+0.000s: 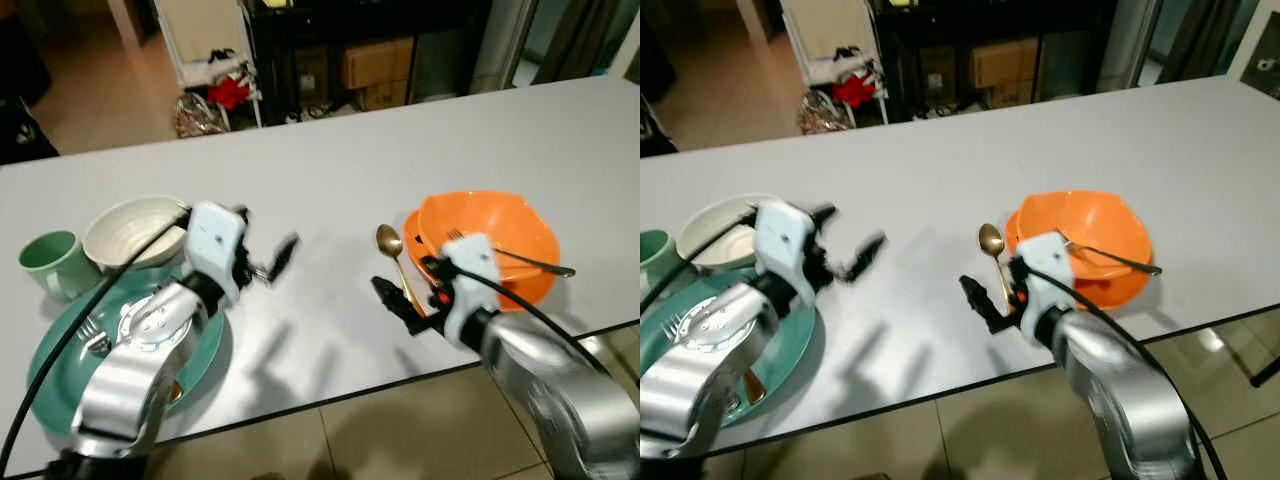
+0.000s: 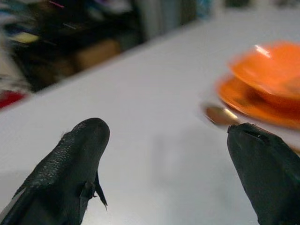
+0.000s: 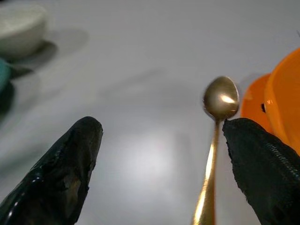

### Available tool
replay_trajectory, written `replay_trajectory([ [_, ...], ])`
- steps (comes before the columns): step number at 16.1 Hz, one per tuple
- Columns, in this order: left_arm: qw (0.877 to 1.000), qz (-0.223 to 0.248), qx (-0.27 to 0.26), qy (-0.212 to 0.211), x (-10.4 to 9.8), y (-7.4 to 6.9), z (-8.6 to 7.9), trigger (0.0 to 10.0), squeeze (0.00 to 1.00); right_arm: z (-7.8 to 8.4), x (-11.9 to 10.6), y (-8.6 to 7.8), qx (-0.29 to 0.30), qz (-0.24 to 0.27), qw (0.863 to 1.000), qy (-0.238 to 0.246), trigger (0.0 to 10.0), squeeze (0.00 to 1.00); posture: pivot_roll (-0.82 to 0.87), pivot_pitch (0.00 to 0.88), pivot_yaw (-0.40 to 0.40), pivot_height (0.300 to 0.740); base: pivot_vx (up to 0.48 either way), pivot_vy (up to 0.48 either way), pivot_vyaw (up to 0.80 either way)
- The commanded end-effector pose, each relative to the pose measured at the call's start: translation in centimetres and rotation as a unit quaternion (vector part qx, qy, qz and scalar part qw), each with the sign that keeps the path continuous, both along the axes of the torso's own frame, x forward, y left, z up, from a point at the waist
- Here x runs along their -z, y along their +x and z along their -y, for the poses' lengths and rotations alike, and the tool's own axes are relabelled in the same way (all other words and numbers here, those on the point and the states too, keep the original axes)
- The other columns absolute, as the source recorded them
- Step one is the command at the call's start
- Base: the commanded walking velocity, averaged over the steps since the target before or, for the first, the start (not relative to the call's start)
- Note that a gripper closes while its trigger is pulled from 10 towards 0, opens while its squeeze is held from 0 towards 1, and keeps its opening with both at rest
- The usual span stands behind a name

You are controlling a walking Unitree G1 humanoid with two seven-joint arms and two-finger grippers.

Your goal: Setting the table

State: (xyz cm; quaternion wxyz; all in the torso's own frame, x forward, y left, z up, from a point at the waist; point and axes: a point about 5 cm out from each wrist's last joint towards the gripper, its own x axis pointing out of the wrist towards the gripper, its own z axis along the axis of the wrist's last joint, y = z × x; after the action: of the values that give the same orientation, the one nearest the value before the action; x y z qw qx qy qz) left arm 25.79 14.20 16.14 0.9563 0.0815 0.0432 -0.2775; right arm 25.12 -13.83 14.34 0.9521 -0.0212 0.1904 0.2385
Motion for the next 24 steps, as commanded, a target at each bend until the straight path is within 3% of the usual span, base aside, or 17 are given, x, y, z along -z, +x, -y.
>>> replay_trajectory([
  [1, 0.999, -0.020, 0.050, 0.006, 0.1, -0.7, 0.5, 10.0, 0.00, 0.0, 0.7, 0.7, 0.000, -0.025, 1.000, -0.014, 10.0, 1.00, 0.01, 0.000, 0.096, 0.740, 0.000, 0.000, 0.00],
  [2, 0.998, -0.026, 0.059, 0.007, 0.2, -0.8, 0.6, 10.0, 0.00, 0.0, 0.8, 1.0, -0.004, -0.028, 0.999, -0.020, 10.0, 1.00, 0.01, 0.000, 0.098, 0.740, 0.000, 0.000, 0.00],
  [4, 0.994, -0.059, 0.087, 0.023, 0.8, -1.2, 0.6, 10.0, 0.00, -0.1, 1.8, 3.5, -0.010, -0.038, 0.998, -0.057, 10.0, 1.00, 0.01, 0.000, 0.104, 0.740, 0.000, 0.000, 0.00],
  [5, 0.992, -0.074, 0.095, 0.027, 1.0, -1.4, 0.6, 10.0, 0.00, -0.5, 2.4, 4.9, -0.017, -0.042, 0.998, -0.048, 10.0, 1.00, 0.01, 0.000, 0.108, 0.740, 0.000, 0.000, 0.00],
  [10, 0.991, -0.082, 0.103, 0.034, 0.9, -1.9, 0.5, 10.0, 0.00, -1.5, 3.6, 8.2, -0.021, -0.045, 0.997, -0.062, 10.0, 1.00, 0.04, 0.000, 0.086, 0.740, 0.000, 0.000, 0.00],
  [14, 0.991, -0.086, 0.098, 0.037, 1.0, -2.2, 0.3, 10.0, 0.00, -1.7, 3.8, 9.1, -0.012, -0.029, 0.997, -0.065, 10.0, 1.00, 0.04, 0.000, 0.078, 0.740, 0.000, 0.000, 0.00],
  [20, 0.990, -0.086, 0.101, 0.041, 1.1, -2.1, 0.4, 10.0, 0.00, -2.0, 5.7, 8.5, 0.014, -0.075, 0.996, -0.054, 10.0, 1.00, 0.03, 0.000, 0.087, 0.740, 0.000, 0.000, 0.00],
  [24, 0.990, -0.084, 0.101, 0.044, 1.1, -2.2, 0.4, 10.0, 0.00, -3.5, 6.0, 7.6, -0.047, -0.092, 0.994, -0.024, 10.0, 1.00, 0.04, 0.000, 0.087, 0.740, 0.000, 0.000, 0.00],
])
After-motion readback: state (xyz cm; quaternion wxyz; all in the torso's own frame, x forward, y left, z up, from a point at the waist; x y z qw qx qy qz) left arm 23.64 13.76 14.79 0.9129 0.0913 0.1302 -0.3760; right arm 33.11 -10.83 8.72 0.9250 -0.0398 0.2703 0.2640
